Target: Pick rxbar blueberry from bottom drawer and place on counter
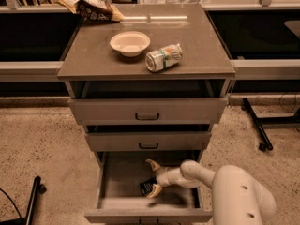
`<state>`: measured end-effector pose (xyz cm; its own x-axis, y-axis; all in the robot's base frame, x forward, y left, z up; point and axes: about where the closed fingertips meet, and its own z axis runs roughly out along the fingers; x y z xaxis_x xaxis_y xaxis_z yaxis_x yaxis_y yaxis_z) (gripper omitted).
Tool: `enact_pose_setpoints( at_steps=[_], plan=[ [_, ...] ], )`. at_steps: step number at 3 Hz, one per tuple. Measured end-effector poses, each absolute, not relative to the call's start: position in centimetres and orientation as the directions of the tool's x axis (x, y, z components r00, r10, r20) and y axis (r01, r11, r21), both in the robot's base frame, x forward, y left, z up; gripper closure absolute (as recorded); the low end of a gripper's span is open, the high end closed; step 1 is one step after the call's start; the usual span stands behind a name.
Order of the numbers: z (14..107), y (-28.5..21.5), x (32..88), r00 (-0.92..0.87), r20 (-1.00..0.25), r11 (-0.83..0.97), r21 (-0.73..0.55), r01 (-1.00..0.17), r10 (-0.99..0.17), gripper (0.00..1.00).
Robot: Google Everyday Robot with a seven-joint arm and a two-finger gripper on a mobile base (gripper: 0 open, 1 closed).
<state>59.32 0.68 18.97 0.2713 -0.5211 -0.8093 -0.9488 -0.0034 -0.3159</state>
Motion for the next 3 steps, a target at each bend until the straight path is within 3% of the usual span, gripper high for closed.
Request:
enact_pose_setpoints(
  at_steps=[3],
  plan=[
    [14.6, 1.3, 60.9, 0.273, -0.835, -0.115, -0.249, -0.962, -0.477, 0.0]
  ],
)
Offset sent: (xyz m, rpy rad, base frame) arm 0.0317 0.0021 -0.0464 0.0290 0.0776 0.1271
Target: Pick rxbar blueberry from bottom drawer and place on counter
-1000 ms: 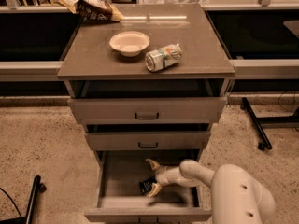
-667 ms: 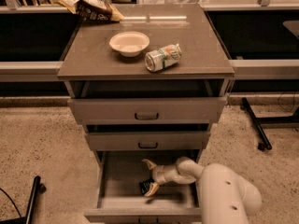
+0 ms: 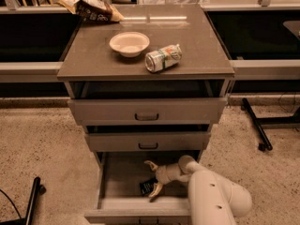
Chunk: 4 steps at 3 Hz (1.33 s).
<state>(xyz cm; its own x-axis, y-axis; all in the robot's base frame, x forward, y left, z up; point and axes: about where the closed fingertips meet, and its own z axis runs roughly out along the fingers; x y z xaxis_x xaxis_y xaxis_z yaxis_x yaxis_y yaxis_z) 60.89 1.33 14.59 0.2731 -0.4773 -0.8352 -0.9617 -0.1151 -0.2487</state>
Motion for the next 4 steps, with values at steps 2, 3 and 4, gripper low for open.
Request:
enact_pose_setpoints(
  at_steps=[2, 3, 4],
  plan=[
    [14.4, 1.3, 59.9, 0.231, -0.84, -0.106, -0.205, -0.973, -0.492, 0.0],
    [14.0, 1.7, 58.5, 0.197, -0.851, -0.107, -0.166, -0.98, -0.487, 0.0],
    [13.7, 2.2, 57.8, 0.174, -0.86, -0.12, -0.133, -0.984, -0.48, 0.0]
  ],
)
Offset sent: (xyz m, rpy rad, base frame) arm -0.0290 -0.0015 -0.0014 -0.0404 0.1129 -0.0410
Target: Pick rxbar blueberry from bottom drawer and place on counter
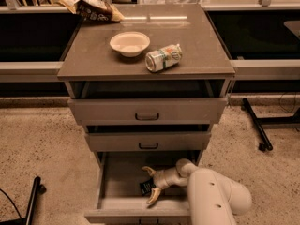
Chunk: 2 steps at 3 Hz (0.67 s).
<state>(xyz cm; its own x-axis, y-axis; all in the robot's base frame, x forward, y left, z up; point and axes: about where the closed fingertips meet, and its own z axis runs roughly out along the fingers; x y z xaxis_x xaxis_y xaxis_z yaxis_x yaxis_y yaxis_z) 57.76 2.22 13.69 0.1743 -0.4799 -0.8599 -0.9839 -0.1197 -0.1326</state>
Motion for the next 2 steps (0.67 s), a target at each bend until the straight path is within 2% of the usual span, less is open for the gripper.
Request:
enact_pose_setpoints(
  at_steps=[2],
  plan=[
    [13.47, 2.19, 57.52, 0.159, -0.845, -0.105, -0.122, -0.987, -0.51, 0.0]
  ],
)
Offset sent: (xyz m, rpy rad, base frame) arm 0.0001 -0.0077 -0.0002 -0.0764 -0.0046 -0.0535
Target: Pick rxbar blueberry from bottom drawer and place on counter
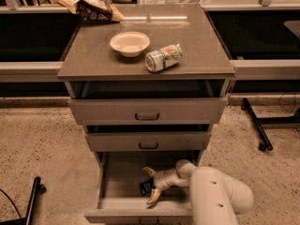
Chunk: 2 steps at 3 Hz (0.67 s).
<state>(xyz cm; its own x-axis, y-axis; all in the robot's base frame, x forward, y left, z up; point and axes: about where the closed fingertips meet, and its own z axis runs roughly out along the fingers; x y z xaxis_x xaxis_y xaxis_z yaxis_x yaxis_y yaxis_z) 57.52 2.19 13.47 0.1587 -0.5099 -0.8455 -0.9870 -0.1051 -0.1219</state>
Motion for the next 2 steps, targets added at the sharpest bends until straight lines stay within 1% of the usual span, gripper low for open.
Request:
enact_pose_setpoints(
  at_steps=[1, 2],
  plan=[
    [13.23, 1.52, 57.89, 0.14, -0.83, -0.079, -0.116, -0.99, -0.54, 0.01],
    [13.0, 0.64, 58.45, 0.12, -0.817, -0.052, -0.11, -0.993, -0.564, 0.12]
  ],
)
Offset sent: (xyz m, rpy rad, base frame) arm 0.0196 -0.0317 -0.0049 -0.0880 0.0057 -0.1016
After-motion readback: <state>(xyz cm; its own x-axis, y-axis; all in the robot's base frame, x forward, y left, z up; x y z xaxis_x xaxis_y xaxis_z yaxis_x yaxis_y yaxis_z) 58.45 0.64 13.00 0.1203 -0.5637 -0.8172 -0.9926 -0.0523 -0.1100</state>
